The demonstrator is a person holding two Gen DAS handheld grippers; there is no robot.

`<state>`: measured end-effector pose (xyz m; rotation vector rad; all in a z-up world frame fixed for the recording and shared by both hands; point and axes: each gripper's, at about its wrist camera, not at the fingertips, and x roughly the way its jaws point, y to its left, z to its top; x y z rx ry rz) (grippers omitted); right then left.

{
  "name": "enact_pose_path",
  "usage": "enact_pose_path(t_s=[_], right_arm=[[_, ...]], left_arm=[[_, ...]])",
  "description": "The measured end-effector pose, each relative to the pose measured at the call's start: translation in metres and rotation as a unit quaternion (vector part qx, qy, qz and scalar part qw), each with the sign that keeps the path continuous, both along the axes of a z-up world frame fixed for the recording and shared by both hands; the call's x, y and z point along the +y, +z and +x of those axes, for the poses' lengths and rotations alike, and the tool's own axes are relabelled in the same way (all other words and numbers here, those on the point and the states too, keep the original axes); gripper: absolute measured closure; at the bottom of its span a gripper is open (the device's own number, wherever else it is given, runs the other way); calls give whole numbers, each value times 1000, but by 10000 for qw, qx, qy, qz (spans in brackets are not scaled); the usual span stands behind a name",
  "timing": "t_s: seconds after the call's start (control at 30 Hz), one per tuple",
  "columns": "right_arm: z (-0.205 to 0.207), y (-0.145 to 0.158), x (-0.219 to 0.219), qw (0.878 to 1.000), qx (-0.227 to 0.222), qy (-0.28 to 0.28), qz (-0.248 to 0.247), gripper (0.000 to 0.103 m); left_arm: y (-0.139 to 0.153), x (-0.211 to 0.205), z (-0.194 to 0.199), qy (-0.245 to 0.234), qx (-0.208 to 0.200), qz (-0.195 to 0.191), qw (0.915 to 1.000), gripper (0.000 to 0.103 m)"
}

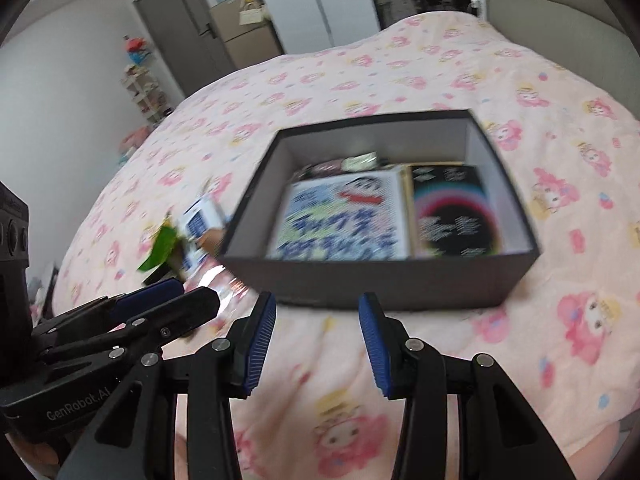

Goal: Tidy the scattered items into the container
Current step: 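Withdraw the left tool and move it over the white lint-roller tube, then lower the left tool and close it on the white lint-roller tube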

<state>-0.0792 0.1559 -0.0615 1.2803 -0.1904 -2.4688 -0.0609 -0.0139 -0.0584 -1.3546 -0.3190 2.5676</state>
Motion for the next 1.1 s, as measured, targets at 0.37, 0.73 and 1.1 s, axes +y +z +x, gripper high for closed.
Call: enact_pose_path(t_s=[0.37, 0.73, 1.1], right_arm=[[16, -21, -89, 9960, 30, 874, 172, 64], [-25, -83, -165, 9912, -802, 1051, -74, 64], [-28, -117, -196, 9877, -1158, 1042, 94, 64]], left_arm=[[-35, -87, 33, 728, 33, 473, 9962, 51], [-90, -178, -6, 1773, 216, 157, 9838, 52], [-136, -229, -18, 2116, 181, 1201, 9698, 53]])
